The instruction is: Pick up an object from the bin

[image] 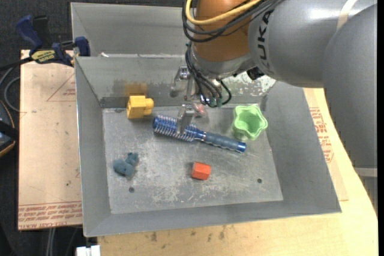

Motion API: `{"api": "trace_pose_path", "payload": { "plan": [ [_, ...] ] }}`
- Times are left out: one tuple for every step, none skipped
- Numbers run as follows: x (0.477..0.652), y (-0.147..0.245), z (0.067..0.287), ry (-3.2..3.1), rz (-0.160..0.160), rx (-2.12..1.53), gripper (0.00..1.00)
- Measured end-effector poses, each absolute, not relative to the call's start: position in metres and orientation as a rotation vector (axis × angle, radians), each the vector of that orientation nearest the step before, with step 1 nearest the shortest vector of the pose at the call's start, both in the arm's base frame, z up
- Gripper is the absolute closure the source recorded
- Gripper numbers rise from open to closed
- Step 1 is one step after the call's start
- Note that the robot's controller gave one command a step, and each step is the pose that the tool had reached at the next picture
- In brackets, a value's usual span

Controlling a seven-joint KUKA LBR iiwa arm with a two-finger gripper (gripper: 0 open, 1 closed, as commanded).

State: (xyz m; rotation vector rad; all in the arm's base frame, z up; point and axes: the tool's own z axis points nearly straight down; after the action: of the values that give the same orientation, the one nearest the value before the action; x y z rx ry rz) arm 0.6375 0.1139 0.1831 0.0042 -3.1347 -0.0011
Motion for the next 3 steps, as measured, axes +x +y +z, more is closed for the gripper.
{"api": "trace_pose_path", "payload": {
  "plan": [
    [0.624, 0.095, 0.085, -3.142, -0.006, -0.234, 0.0],
    [0.623, 0.094, 0.082, -3.14, -0.005, -0.238, 1.0],
    [0.636, 0.089, 0.196, -3.147, -0.003, -0.152, 1.0]
  ]
}}
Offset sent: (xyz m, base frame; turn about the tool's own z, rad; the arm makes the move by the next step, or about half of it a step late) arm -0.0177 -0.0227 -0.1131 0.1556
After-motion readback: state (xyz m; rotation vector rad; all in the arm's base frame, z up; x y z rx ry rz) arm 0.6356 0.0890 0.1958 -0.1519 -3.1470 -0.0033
